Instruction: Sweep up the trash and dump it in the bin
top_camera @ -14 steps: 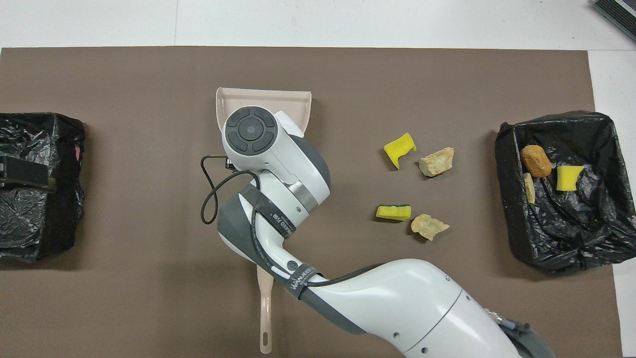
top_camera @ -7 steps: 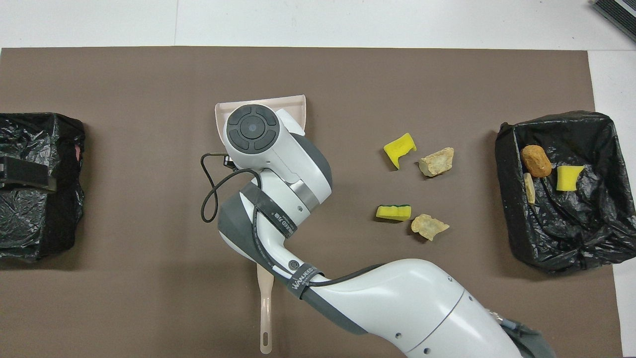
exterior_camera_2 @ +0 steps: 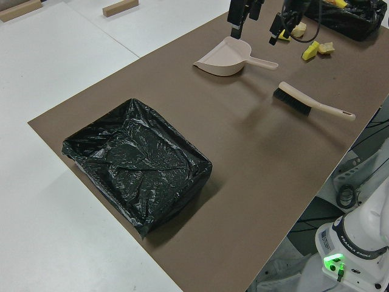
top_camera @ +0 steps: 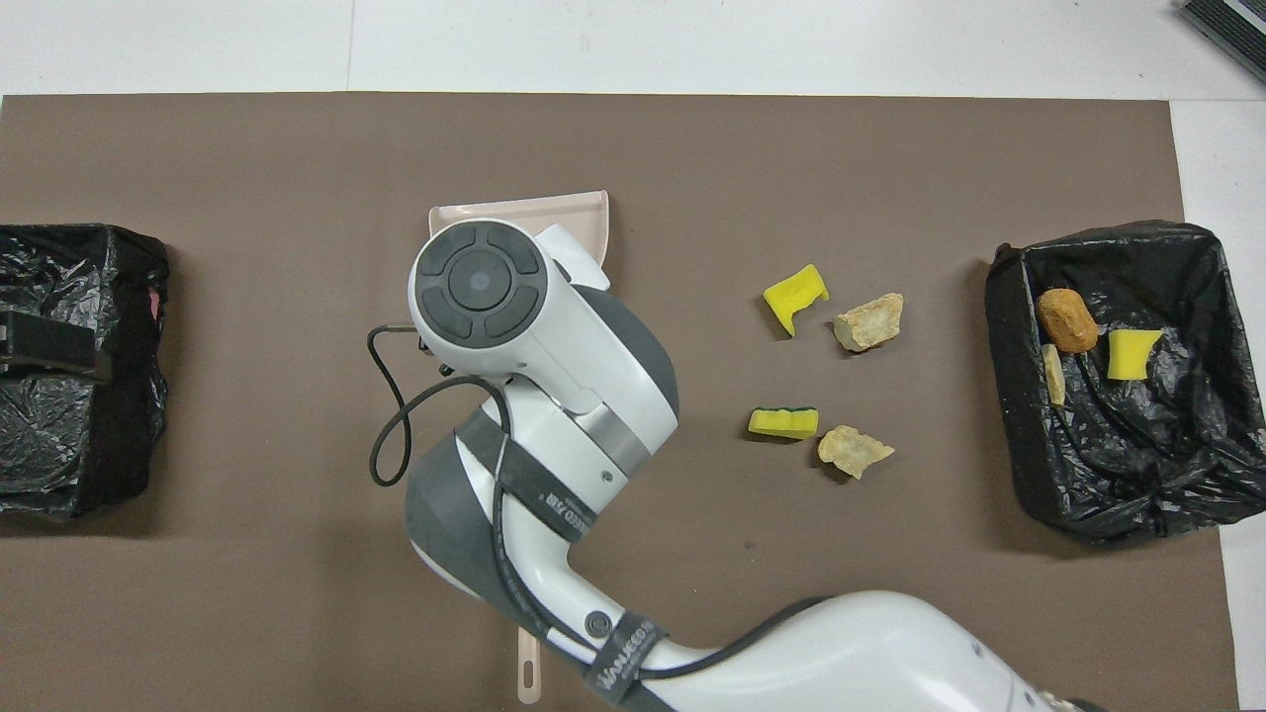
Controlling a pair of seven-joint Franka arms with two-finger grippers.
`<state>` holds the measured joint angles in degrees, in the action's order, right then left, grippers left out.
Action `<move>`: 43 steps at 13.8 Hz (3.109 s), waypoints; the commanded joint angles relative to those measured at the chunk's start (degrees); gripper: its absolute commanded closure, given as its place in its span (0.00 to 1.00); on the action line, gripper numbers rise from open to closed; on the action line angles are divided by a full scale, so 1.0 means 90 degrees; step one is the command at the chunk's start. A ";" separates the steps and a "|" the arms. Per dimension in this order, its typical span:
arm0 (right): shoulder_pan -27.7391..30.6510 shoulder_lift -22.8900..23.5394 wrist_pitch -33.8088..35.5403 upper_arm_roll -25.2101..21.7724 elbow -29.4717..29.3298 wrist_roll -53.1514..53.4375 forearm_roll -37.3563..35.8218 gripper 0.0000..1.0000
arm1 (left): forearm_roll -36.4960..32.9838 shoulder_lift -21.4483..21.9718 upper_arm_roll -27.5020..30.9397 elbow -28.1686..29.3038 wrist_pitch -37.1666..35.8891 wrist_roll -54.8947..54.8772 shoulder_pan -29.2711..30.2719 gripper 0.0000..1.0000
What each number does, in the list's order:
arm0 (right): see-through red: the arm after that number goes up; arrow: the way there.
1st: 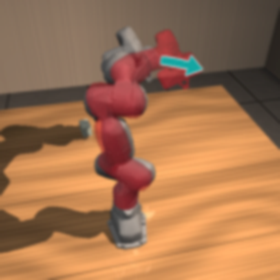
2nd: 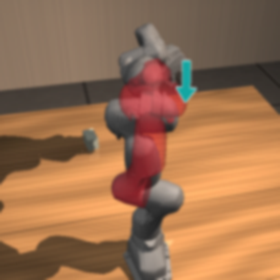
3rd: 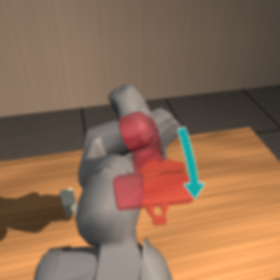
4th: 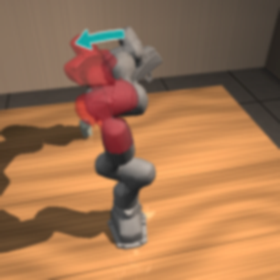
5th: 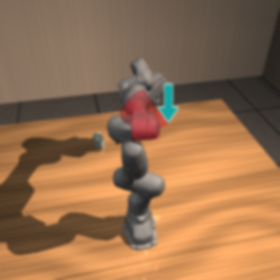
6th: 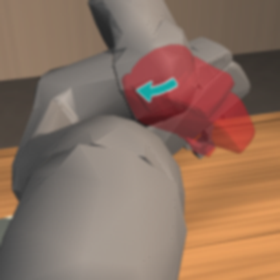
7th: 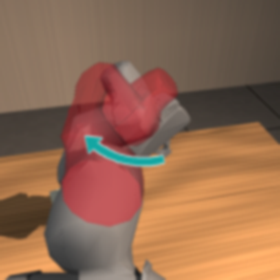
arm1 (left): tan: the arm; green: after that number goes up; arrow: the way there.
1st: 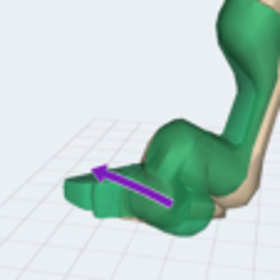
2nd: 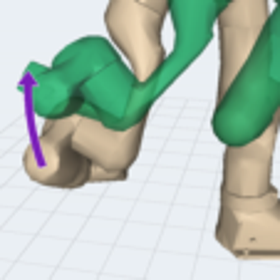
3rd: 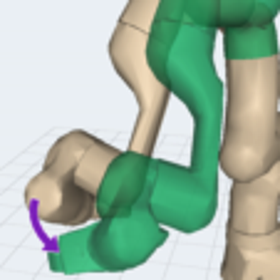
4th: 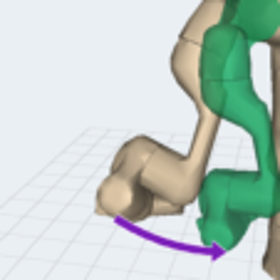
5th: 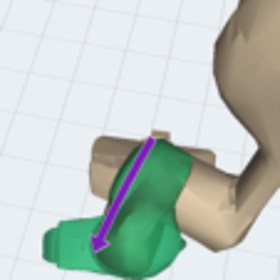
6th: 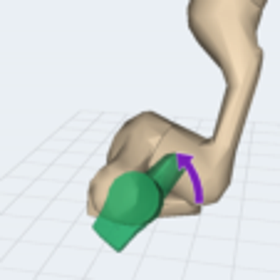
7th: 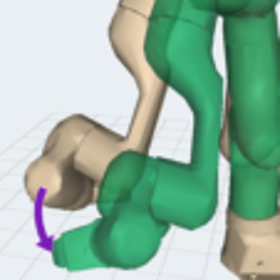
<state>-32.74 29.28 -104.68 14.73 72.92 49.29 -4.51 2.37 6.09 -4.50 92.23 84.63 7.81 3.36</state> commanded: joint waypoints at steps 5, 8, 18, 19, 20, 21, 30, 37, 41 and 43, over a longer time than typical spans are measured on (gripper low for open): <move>-0.0541 -0.1963 -0.1082 0.0034 0.3524 0.0275 0.0862 0.07 | -0.0019 0.0026 -0.0017 -0.0004 -0.0009 0.0031 0.0008 0.00; -0.0941 -0.2101 -0.1541 0.0034 0.4376 0.0489 0.0882 0.07 | 0.0049 -0.0013 -0.0076 0.0054 0.0535 0.0031 -0.0119 0.00; -0.1372 -0.2374 -0.2480 0.0034 0.5286 0.0452 0.1204 0.15 | 0.0040 -0.2432 -0.0095 0.0113 0.3290 0.2090 -0.2607 0.00; -0.1372 -0.2365 -0.2490 0.0034 0.5286 0.0432 0.1204 0.19 | 0.0049 -0.2551 -0.0095 0.0249 0.3447 0.2082 -0.2687 0.00; -0.1362 -0.2355 -0.2567 0.0034 0.5286 0.0412 0.1204 0.22 | 0.0040 -0.2542 -0.0095 0.0550 0.3700 0.2082 -0.2775 0.00; -0.1362 -0.2336 -0.2617 0.0034 0.5286 0.0412 0.1204 0.28 | 0.0049 -0.2552 -0.0095 0.0852 0.3992 0.2082 -0.2911 0.00; -0.1470 -0.2130 -0.2685 0.0024 0.5121 0.0520 0.1195 1.00 | 0.0059 -0.2464 -0.0105 0.1656 0.4358 0.2121 -0.3235 0.49; -0.0807 -0.3795 -0.1768 0.0004 0.6025 0.0969 0.1195 1.00 | 0.0138 -0.2406 -0.0037 0.1315 0.3556 0.1820 -0.2894 1.00; -0.0095 -0.5360 -0.1699 -0.0005 0.7452 0.0687 0.1185 1.00 | -0.0312 -0.1910 -0.0017 0.1197 0.3167 0.0107 -0.2280 1.00; 0.0422 -0.5499 -0.1456 -0.0015 0.7572 0.0549 0.1117 1.00 | -0.0292 -0.1383 -0.0017 0.1226 0.2476 -0.1892 -0.1675 1.00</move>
<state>-33.19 -16.67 -118.59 14.29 137.70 56.41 5.22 0.59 -12.19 -4.32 102.09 112.13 3.55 -16.29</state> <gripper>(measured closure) 0.740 0.678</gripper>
